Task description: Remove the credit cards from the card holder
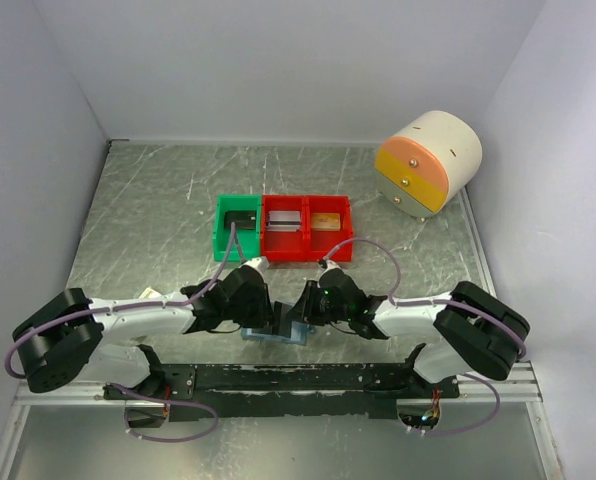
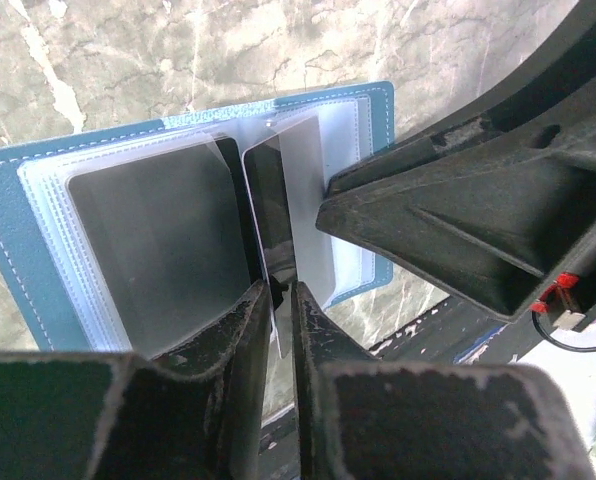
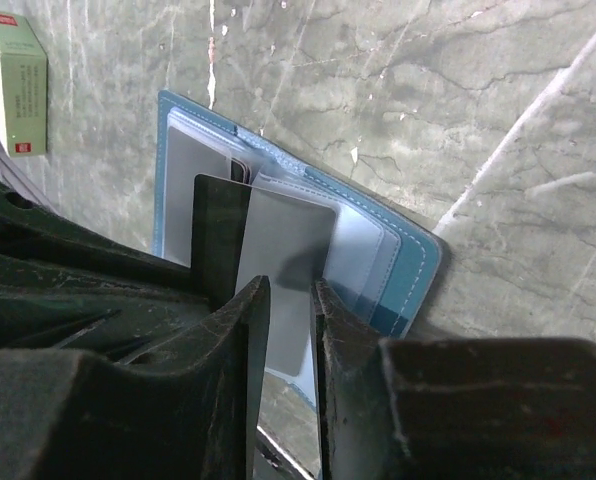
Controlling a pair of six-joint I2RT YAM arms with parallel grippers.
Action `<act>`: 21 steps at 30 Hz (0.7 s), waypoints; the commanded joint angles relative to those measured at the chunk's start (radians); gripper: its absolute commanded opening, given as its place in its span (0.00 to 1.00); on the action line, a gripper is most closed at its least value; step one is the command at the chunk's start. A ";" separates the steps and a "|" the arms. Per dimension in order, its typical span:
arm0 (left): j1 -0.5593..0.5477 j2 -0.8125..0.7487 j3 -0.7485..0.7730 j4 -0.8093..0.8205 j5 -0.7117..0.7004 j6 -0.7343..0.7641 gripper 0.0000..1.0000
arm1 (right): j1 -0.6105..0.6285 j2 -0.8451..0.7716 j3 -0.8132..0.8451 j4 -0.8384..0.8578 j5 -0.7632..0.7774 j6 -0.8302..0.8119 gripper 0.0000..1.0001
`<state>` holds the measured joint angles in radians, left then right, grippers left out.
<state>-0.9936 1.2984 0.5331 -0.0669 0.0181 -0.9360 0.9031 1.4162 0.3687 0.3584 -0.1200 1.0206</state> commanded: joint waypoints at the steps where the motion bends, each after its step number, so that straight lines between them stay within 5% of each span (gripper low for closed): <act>1: 0.001 0.025 -0.013 0.130 0.078 -0.035 0.25 | 0.003 0.015 -0.076 -0.083 0.041 0.003 0.24; 11: 0.001 0.039 -0.010 0.151 0.097 -0.052 0.07 | 0.001 0.008 -0.111 -0.045 0.029 0.014 0.24; 21: 0.001 -0.007 0.014 -0.011 -0.013 -0.023 0.07 | -0.001 -0.019 -0.087 -0.097 0.051 -0.006 0.24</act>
<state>-0.9863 1.3170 0.5240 -0.0303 0.0490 -0.9768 0.9024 1.3846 0.3031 0.4332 -0.0975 1.0538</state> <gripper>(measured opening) 0.078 0.240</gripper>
